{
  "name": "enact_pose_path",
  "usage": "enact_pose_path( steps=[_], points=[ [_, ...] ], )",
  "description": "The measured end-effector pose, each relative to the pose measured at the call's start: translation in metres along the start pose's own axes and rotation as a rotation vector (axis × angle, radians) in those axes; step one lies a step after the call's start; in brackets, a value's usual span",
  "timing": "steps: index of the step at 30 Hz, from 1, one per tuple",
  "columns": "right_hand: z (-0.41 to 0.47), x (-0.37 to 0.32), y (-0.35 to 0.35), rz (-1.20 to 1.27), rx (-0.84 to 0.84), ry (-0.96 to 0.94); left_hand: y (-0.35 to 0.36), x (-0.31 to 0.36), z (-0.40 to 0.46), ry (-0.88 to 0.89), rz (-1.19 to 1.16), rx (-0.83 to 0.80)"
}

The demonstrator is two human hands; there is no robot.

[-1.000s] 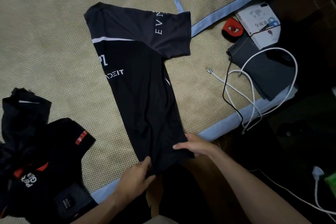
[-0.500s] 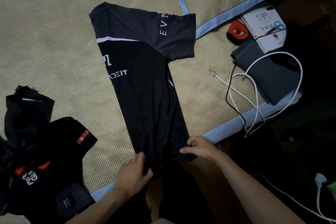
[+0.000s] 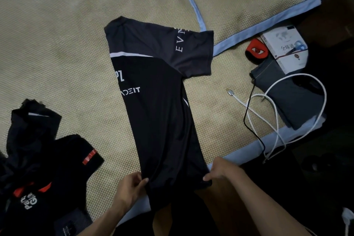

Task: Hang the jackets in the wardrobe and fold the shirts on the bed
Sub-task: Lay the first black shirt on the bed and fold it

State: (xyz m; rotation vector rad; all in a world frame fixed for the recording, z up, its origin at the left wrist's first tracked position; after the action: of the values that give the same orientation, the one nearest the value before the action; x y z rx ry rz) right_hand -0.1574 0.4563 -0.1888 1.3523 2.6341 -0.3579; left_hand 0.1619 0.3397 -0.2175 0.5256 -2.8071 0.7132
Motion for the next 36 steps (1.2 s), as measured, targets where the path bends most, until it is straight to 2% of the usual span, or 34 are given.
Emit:
enact_pose_path(
  steps=[1,3,5,7,9,12,14,16,20,23,26,29,31,34,36],
  points=[
    [0.001,-0.008,-0.009,-0.064,0.004,0.021,-0.004,0.001,-0.001,-0.012,0.025,-0.015],
    [0.005,-0.027,-0.031,-0.186,0.127,0.027,-0.014,0.007,-0.001,-0.044,0.136,-0.004],
    [0.016,-0.047,-0.055,-0.139,0.334,-0.047,-0.029,0.021,0.001,-0.070,0.258,0.058],
    [0.030,-0.068,-0.076,-0.013,0.533,-0.139,-0.045,0.046,0.009,-0.010,0.349,0.168],
    [0.046,-0.089,-0.095,0.146,0.700,-0.182,-0.060,0.079,0.027,0.149,0.391,0.281],
    [0.070,-0.110,-0.115,0.252,0.804,-0.224,-0.079,0.139,0.070,0.494,0.448,0.461],
    [0.088,-0.109,-0.131,0.267,0.774,-0.274,-0.092,0.186,0.104,0.637,0.505,0.573],
    [0.095,-0.101,-0.148,0.430,0.657,-0.330,-0.107,0.235,0.136,0.695,0.538,0.627],
    [0.093,-0.090,-0.182,1.178,0.369,-0.484,-0.129,0.318,0.190,0.683,0.533,0.740],
    [0.111,-0.104,-0.208,1.719,0.408,-0.556,-0.128,0.361,0.218,0.637,0.448,0.731],
    [0.138,-0.134,-0.233,1.846,0.622,-0.513,-0.108,0.375,0.236,0.609,0.442,0.732],
    [0.154,-0.156,-0.249,2.050,0.729,-0.623,-0.092,0.376,0.245,0.576,0.509,0.776],
    [0.160,-0.163,-0.259,2.137,0.872,-0.614,-0.087,0.383,0.246,0.554,0.527,0.780],
    [0.158,-0.172,-0.267,2.110,1.172,-0.461,-0.081,0.393,0.242,0.531,0.571,0.782],
    [0.147,-0.182,-0.269,1.897,1.429,-0.438,-0.078,0.396,0.237,0.573,0.591,0.752]
  ],
)
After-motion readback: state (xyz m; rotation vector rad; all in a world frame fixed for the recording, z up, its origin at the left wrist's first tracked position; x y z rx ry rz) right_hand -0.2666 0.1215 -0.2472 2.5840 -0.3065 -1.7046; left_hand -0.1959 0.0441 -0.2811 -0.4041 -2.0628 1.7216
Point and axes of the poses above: each hand's wrist, its own z-axis towards the middle knuckle, its own y-axis out of the palm, x = y × z, the point moved 1 cm from there along z, towards the middle knuckle, and after that the axes turned 12 degrees about -y, right-handed, at the moved point
